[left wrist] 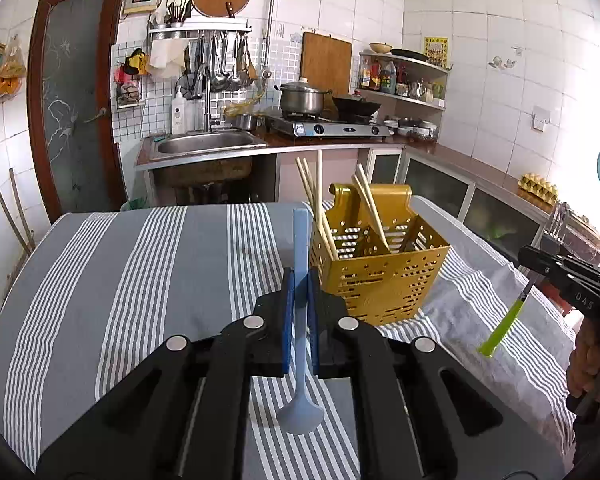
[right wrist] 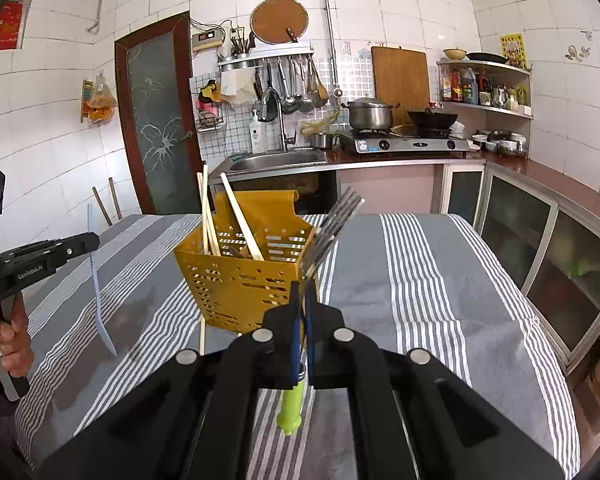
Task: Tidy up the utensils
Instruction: 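Lift and carry the spatula and fork with both tools over the yellow basket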
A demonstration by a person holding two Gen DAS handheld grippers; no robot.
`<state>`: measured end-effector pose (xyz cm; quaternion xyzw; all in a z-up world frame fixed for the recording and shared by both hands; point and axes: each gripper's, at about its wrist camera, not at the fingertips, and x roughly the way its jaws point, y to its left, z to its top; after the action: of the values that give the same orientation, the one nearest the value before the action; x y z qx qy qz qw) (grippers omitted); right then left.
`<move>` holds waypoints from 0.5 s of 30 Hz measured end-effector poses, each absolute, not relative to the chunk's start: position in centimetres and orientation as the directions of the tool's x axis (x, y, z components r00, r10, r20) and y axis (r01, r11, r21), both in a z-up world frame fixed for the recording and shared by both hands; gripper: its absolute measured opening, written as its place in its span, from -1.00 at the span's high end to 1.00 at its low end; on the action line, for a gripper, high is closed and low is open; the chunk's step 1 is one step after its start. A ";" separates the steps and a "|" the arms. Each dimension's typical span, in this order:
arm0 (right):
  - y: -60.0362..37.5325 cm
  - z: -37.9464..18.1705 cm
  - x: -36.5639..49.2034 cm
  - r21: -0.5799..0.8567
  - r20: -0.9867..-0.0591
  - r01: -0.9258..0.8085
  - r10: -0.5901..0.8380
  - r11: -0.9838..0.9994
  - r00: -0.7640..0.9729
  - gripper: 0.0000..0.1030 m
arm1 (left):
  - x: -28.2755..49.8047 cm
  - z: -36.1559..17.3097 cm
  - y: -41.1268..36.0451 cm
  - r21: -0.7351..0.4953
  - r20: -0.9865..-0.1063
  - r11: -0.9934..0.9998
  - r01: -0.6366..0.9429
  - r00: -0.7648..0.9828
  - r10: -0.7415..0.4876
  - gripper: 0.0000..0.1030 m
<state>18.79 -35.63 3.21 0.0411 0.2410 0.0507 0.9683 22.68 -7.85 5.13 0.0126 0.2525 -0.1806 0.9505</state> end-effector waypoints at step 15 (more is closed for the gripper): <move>-34.8 6.2 19.1 0.077 -0.418 -0.101 0.124 0.992 0.900 0.96 | 22.4 8.3 -8.7 -0.041 -0.424 0.931 0.362 0.838 -0.345 0.90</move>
<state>19.08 -34.83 6.24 0.0266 0.2160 0.0575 0.9743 22.35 -8.70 8.35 0.0202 0.2173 -0.1843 0.9583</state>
